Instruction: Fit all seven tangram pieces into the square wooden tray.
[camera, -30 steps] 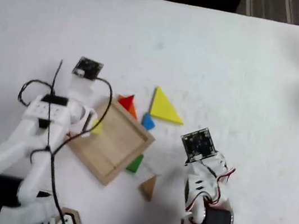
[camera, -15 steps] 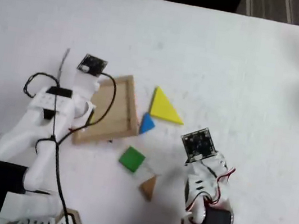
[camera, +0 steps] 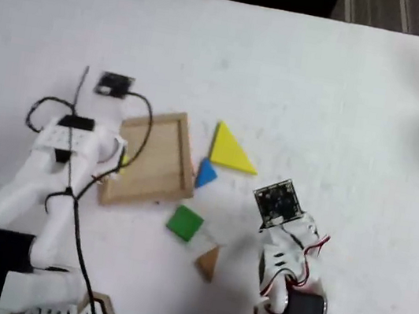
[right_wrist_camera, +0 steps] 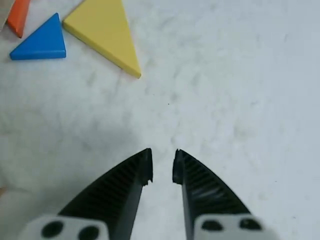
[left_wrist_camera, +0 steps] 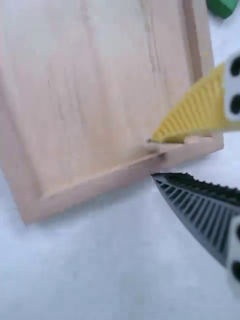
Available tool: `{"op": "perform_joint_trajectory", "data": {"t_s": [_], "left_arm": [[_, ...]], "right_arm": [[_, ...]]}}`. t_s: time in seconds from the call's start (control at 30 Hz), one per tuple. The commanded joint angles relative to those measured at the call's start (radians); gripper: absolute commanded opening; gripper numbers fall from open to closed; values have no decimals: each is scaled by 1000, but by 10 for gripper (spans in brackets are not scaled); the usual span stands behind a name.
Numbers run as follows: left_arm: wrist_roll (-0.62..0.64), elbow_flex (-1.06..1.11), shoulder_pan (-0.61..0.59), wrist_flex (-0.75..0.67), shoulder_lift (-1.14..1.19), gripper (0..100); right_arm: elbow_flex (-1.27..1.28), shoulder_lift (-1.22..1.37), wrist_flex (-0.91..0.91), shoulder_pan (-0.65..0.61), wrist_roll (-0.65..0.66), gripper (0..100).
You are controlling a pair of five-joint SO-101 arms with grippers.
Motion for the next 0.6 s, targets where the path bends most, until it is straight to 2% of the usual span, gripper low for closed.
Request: {"op": "perform_joint_trajectory", "data": {"t_s": [0.0,0.1,0.23,0.37,0.47,0.57], "left_arm": [[89,-18,-51,15,-70,300],[83,15,-53,-20,-70,322],[52,25,-56,-63,-58,279],[57,-34,-58,-69,58,252],[63,-117,-77,-68,170,203],[121,-181,-85,-48,242,138]], "right_arm": [[-3,-10,-13,-4,11,70],[-3,-10,-13,-2,11,70],[-3,-10,-1,-2,12,70],[-3,-10,8,-7,12,70],[-3,-10,8,-7,12,70],[-5,-10,7,-7,12,70]]}}
